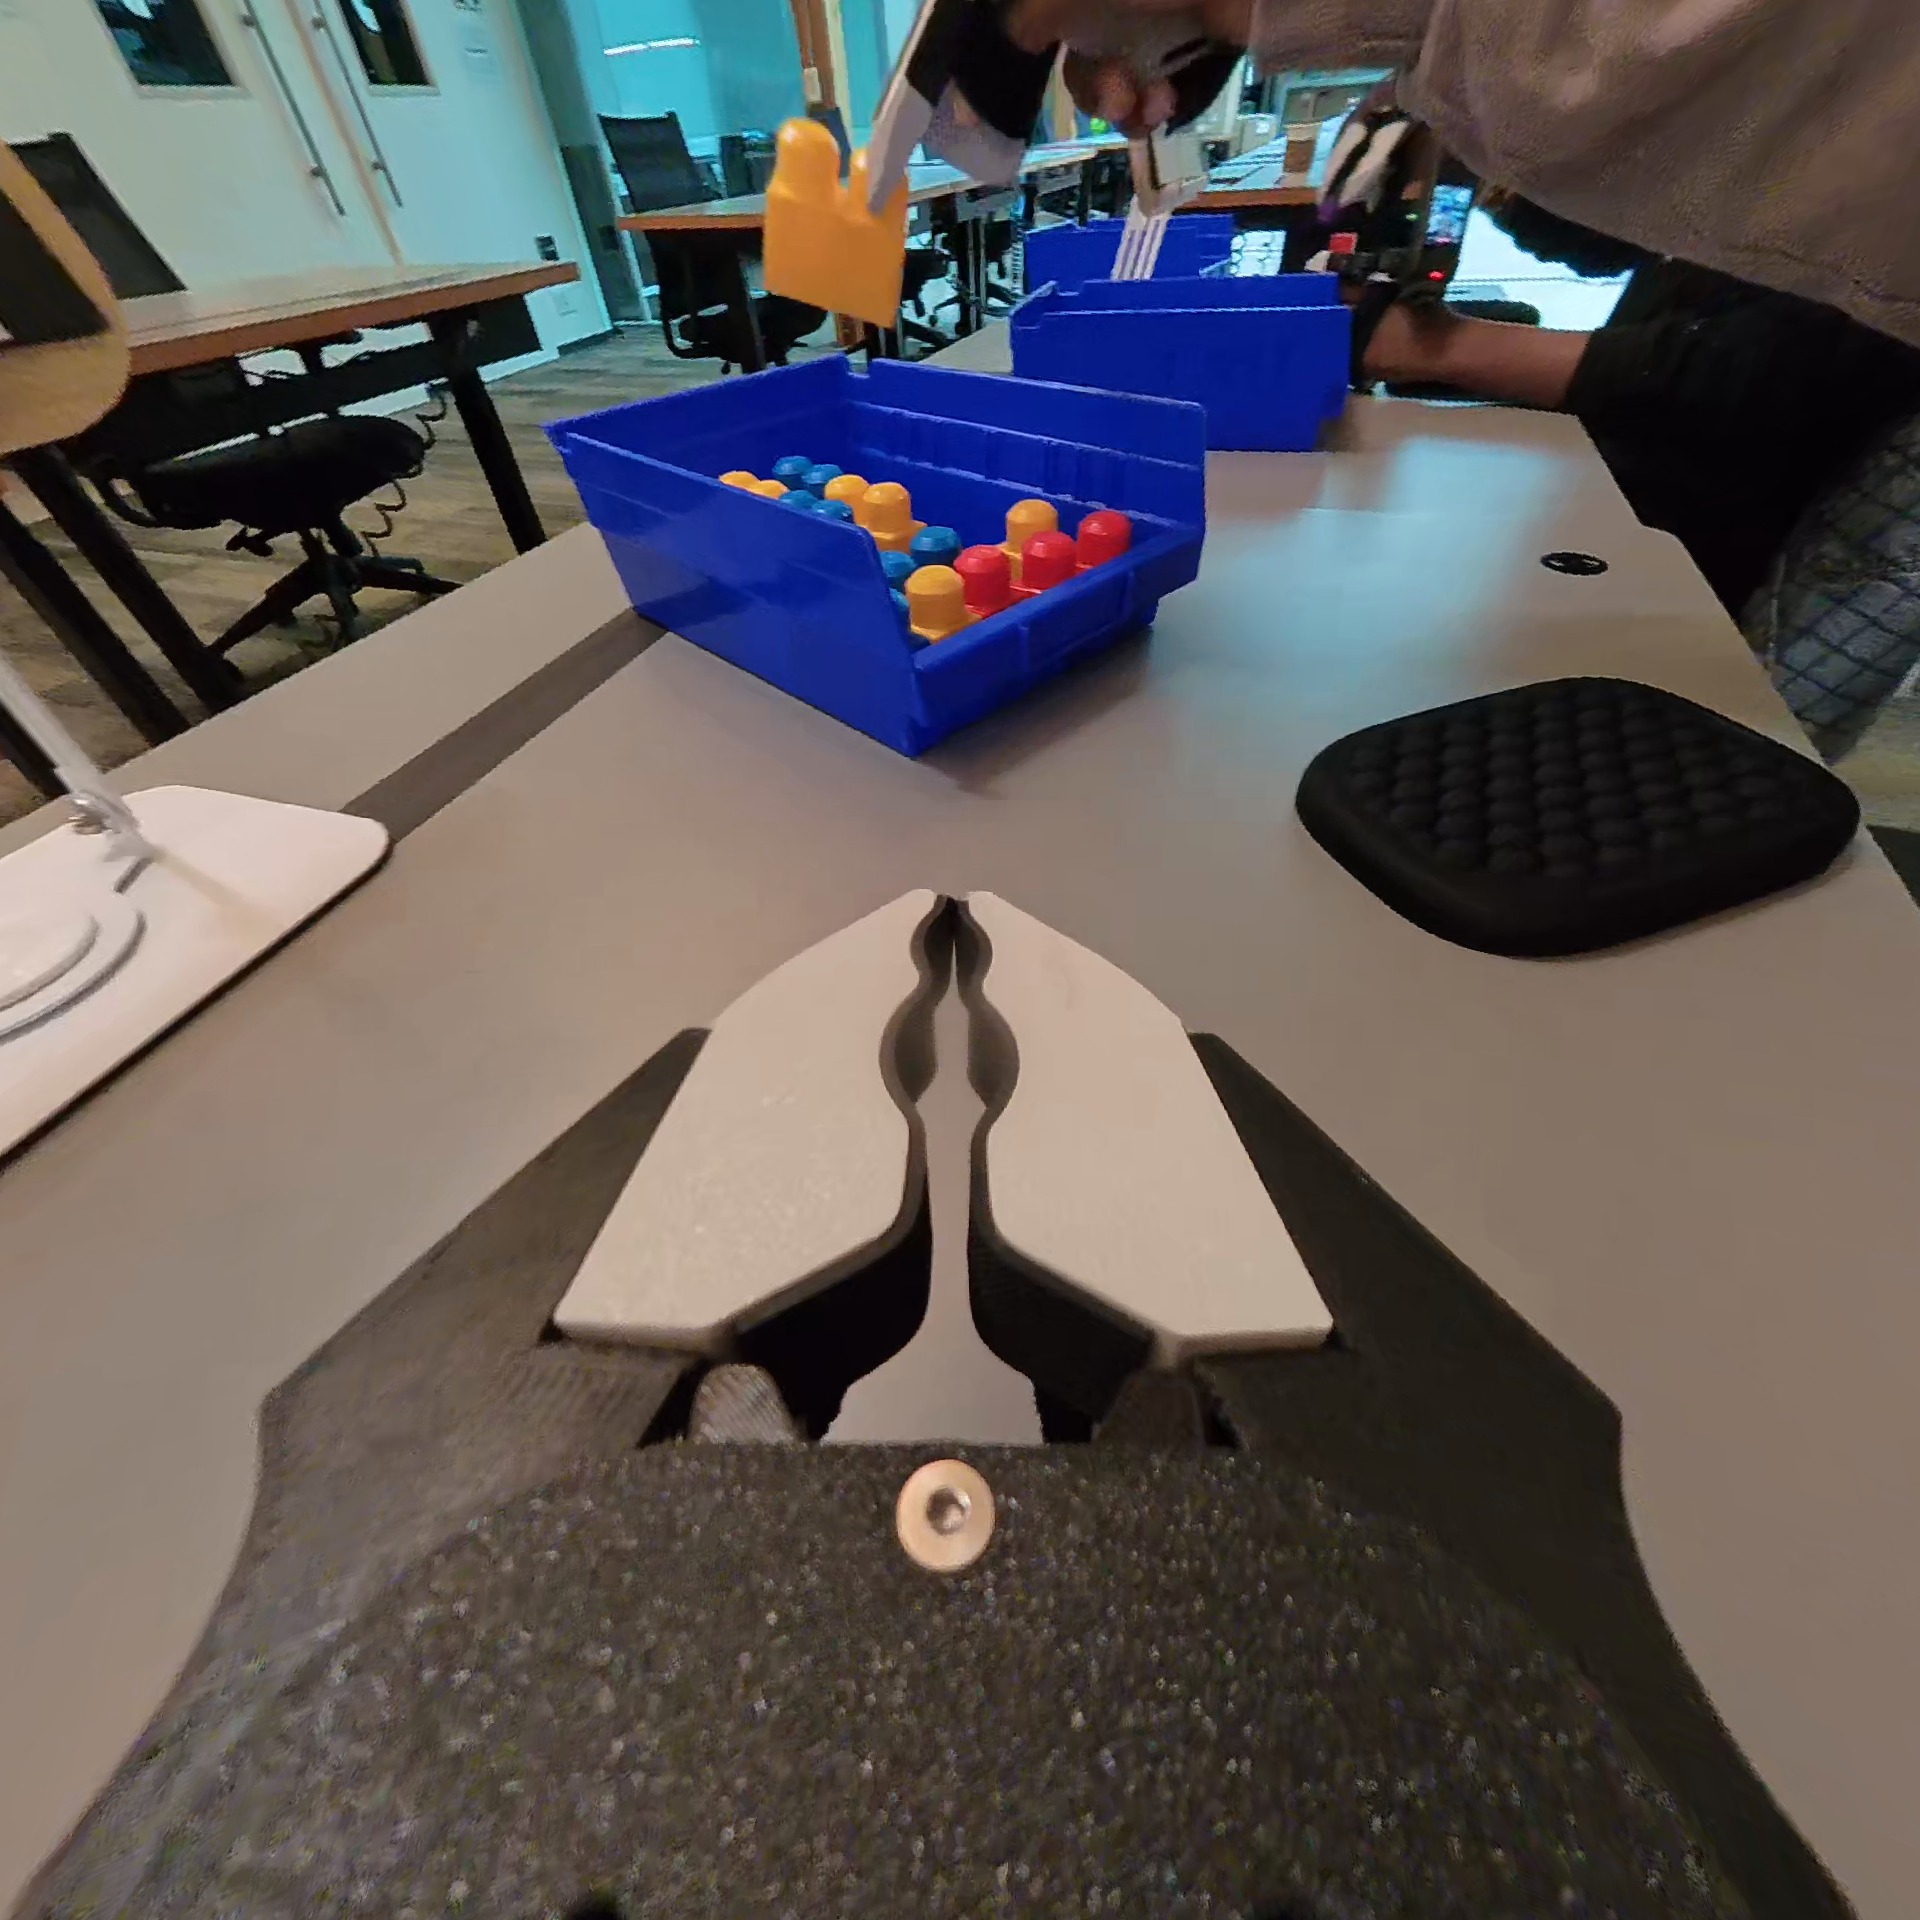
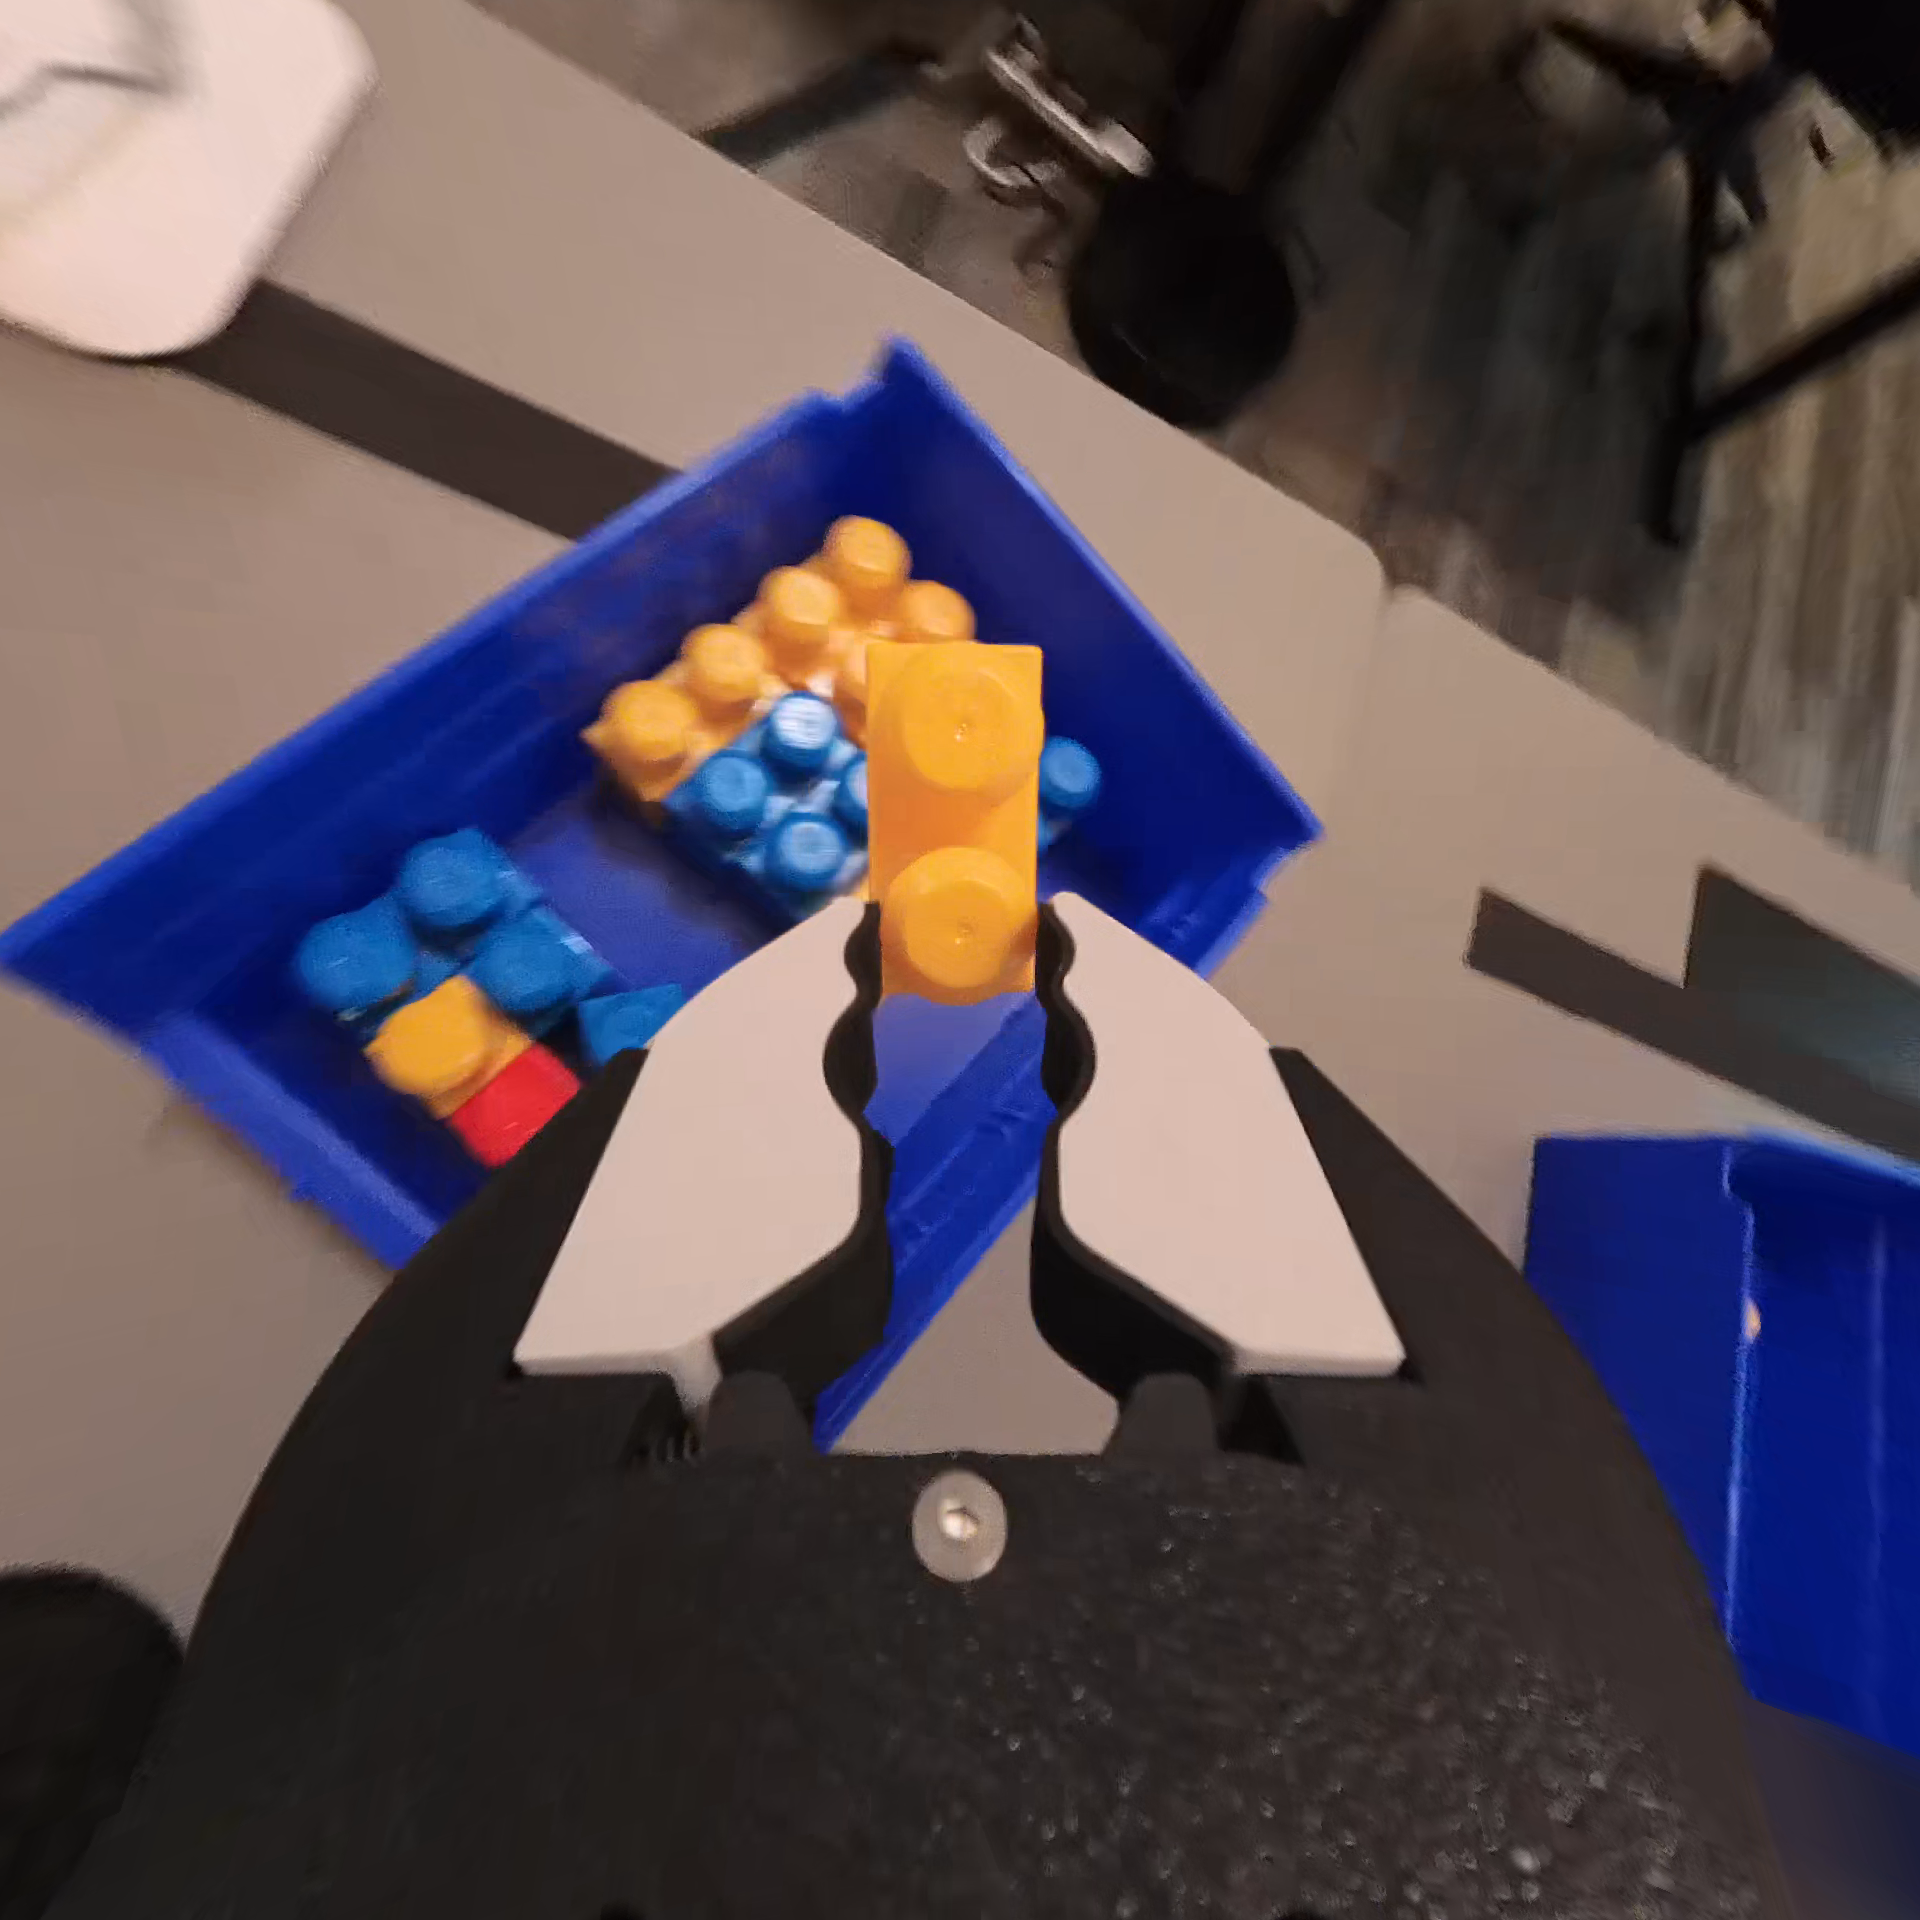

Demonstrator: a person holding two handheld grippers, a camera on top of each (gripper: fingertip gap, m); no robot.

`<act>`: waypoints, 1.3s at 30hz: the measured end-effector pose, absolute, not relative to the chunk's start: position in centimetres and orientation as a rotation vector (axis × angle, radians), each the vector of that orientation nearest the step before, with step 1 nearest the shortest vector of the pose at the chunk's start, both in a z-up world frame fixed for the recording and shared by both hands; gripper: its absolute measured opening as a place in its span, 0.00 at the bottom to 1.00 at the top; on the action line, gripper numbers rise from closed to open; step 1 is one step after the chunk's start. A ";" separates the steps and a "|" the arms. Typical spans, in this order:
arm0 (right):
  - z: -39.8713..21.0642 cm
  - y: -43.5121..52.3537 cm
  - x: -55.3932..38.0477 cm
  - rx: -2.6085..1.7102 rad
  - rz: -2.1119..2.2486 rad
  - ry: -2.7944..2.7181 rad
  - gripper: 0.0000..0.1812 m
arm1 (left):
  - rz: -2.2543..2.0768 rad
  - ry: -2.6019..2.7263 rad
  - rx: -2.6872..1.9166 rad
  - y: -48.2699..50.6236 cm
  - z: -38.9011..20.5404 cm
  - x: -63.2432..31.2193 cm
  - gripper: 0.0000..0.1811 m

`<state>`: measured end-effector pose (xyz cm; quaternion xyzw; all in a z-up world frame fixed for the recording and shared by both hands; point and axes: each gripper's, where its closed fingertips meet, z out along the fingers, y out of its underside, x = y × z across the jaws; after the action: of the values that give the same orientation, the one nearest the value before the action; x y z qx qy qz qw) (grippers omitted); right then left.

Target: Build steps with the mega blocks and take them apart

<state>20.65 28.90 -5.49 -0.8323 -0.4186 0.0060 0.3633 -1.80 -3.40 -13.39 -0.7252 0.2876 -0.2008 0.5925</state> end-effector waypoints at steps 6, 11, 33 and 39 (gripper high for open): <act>-9.7 33.8 23.5 -2.424 -0.121 -0.763 0.15 | -0.442 0.621 -1.681 -2.9 -13.2 -2.9 0.00; -12.5 35.2 23.8 -2.548 -0.200 -0.632 0.15 | -0.440 0.628 -1.691 -2.9 -13.4 -3.0 0.00; -10.6 38.5 19.5 -2.160 -0.067 -0.638 0.21 | -0.318 0.453 -1.609 -1.8 -11.3 -7.0 0.00; -1.2 31.1 12.1 -1.615 0.418 -0.663 0.10 | -0.276 0.440 -1.619 -1.5 -11.6 -7.6 0.00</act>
<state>12.12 31.05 -1.16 -0.7033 -0.2889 0.1821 0.6235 -7.60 -1.49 -11.64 -0.7155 0.1944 -0.1218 0.6599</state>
